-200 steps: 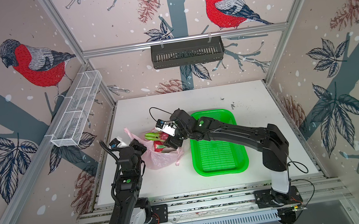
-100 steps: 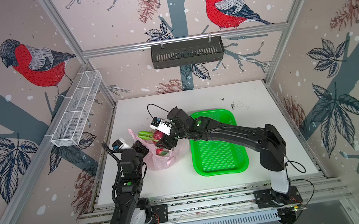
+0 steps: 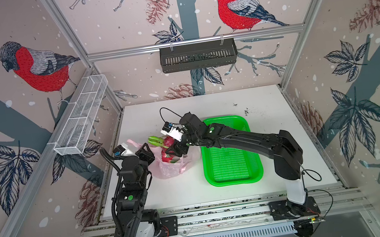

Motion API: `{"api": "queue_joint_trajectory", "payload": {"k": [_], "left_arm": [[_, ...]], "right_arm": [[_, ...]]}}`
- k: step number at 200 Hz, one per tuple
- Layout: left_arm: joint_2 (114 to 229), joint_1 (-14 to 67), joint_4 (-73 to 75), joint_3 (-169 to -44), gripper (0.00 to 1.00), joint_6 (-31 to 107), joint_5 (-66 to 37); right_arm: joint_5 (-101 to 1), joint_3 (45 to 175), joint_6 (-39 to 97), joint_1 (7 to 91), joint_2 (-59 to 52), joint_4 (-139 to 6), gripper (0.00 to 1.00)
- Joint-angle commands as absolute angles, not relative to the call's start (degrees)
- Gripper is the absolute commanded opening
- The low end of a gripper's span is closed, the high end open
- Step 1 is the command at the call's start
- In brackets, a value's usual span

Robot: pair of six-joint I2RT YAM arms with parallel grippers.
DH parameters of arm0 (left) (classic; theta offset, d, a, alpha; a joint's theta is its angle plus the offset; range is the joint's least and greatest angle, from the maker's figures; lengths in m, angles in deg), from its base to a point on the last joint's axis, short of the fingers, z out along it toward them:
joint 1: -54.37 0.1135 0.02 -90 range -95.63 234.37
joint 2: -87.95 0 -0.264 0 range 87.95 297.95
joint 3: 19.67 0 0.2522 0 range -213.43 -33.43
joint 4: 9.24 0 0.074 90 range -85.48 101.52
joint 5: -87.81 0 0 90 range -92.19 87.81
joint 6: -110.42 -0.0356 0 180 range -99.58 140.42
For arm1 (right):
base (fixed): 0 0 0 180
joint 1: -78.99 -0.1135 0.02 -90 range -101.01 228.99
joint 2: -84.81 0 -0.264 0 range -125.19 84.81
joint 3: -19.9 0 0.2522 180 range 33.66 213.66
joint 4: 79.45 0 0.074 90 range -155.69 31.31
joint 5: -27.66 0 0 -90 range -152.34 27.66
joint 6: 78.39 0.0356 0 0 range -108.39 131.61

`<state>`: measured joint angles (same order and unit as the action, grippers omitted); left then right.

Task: Untie the knot of the plastic bag and take out the fruit
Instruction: Pick up the fruit from the plastic bag.

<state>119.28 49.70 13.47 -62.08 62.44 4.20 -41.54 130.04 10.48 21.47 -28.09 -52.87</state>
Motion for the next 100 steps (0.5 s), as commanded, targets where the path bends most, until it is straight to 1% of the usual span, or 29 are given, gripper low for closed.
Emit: {"api": "queue_joint_trajectory", "payload": {"k": [1, 14, 62, 80, 100], "left_arm": [[119.9, 49.6, 20.3, -64.2, 0.61, 61.7, 2.9], [120.9, 49.6, 23.0, -65.8, 0.67, 61.6, 1.6], [122.5, 49.6, 33.3, -72.7, 0.83, 60.7, -0.1], [122.3, 49.6, 36.5, -75.1, 0.86, 59.1, 0.4], [123.3, 49.6, 39.9, -78.0, 0.87, 56.8, 0.1]], "right_arm": [[-38.6, 129.7, 11.7, 22.2, -28.0, -56.4, 0.3], [-37.8, 129.6, 11.7, 22.6, -28.0, -56.5, 0.3], [-33.4, 128.8, 12.6, 24.8, -28.2, -57.2, 0.3], [-31.5, 128.2, 13.2, 25.8, -28.3, -58.1, 0.3], [-29.5, 127.5, 13.9, 26.8, -28.2, -59.1, 0.3]]}}
